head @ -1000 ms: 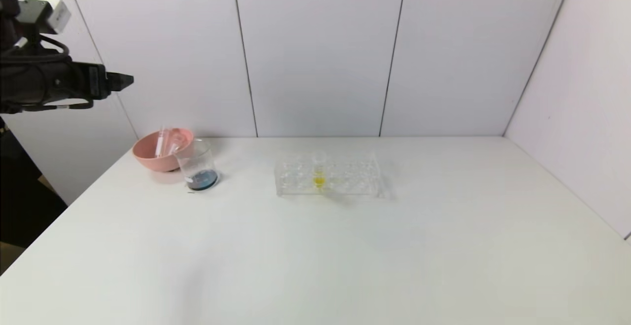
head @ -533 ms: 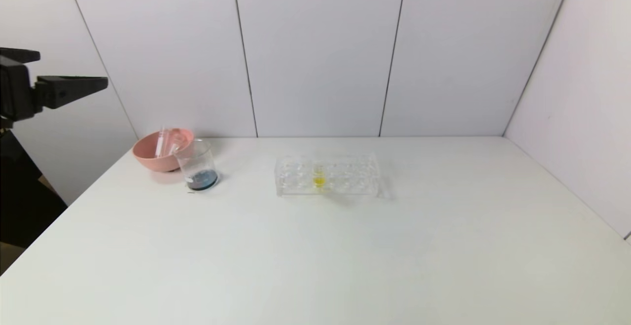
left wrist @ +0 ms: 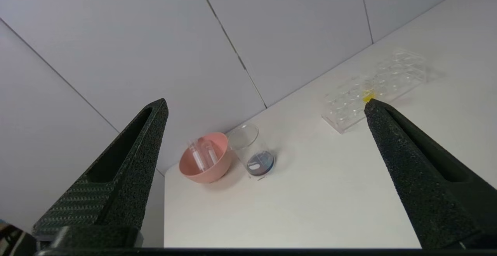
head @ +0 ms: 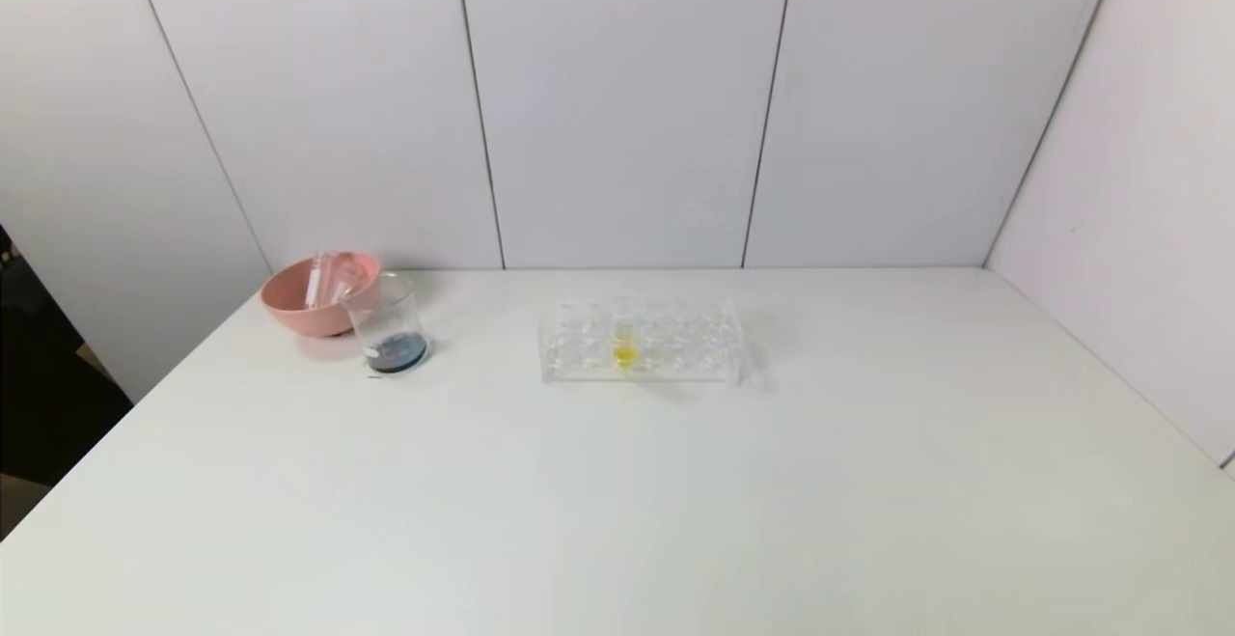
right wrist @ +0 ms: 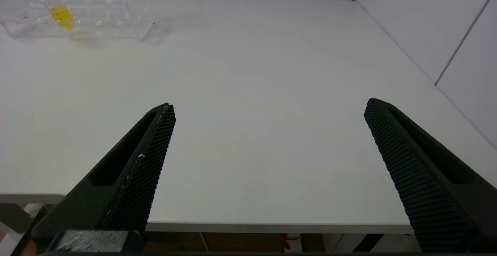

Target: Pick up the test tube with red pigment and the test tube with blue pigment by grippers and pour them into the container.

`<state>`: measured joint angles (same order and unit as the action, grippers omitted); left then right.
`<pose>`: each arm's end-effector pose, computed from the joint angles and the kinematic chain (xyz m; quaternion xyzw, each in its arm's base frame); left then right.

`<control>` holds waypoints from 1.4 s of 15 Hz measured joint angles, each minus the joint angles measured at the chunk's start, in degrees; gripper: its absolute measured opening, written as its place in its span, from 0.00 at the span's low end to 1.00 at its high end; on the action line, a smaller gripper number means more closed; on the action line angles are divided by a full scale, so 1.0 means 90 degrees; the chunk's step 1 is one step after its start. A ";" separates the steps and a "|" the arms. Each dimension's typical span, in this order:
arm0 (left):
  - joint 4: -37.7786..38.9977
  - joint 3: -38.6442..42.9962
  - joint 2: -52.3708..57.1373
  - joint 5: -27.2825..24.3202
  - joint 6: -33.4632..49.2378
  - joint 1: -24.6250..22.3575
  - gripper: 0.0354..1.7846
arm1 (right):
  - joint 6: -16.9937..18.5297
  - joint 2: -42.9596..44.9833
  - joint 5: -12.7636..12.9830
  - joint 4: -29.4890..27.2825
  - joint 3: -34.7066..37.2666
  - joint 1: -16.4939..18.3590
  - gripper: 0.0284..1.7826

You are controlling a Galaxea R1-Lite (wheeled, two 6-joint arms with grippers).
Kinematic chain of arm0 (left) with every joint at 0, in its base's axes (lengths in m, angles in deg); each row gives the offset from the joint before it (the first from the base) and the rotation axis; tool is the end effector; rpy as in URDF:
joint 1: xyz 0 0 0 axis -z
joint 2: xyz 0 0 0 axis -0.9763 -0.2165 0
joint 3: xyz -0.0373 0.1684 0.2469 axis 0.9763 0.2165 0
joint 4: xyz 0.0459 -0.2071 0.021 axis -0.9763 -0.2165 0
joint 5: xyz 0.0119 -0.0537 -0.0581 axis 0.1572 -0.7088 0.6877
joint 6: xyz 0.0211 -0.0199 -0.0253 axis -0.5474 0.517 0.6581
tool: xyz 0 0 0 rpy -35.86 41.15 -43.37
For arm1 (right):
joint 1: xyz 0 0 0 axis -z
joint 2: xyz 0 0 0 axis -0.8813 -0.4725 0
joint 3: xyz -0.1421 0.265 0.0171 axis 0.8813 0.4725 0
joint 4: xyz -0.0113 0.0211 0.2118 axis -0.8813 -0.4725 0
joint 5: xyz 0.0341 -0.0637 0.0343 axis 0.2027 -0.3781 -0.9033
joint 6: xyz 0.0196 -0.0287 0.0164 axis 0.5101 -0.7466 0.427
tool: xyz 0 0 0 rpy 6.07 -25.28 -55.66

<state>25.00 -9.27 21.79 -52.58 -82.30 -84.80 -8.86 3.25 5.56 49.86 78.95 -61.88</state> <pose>0.0336 -0.0136 0.3115 0.2150 -0.1116 -0.1569 0.9575 0.0166 0.0000 0.0746 -0.0014 0.0038 0.0006 1.0000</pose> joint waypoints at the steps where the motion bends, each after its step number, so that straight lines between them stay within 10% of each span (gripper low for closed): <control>1: 0.0004 0.0340 0.0517 -0.0112 -0.0165 0.0004 0.99 | 0.0000 0.0000 0.0000 0.0000 0.0000 0.0000 1.00; 9: 0.0284 0.2701 0.2560 0.0272 -0.1075 0.0624 0.99 | 0.0000 0.0000 0.0000 0.0000 0.0000 0.0003 1.00; 15: 0.1074 0.5023 0.3533 0.1428 -0.0158 0.0772 0.99 | 0.0000 0.0000 0.0000 0.0000 0.0000 0.0000 1.00; 21: 0.0661 0.5426 0.3699 0.2643 0.1355 0.0784 0.99 | 0.0000 0.0000 0.0000 0.0000 0.0000 -0.0003 1.00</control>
<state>30.95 39.56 55.08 -28.79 -70.11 -77.74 -8.86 3.25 5.56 49.86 78.95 -61.90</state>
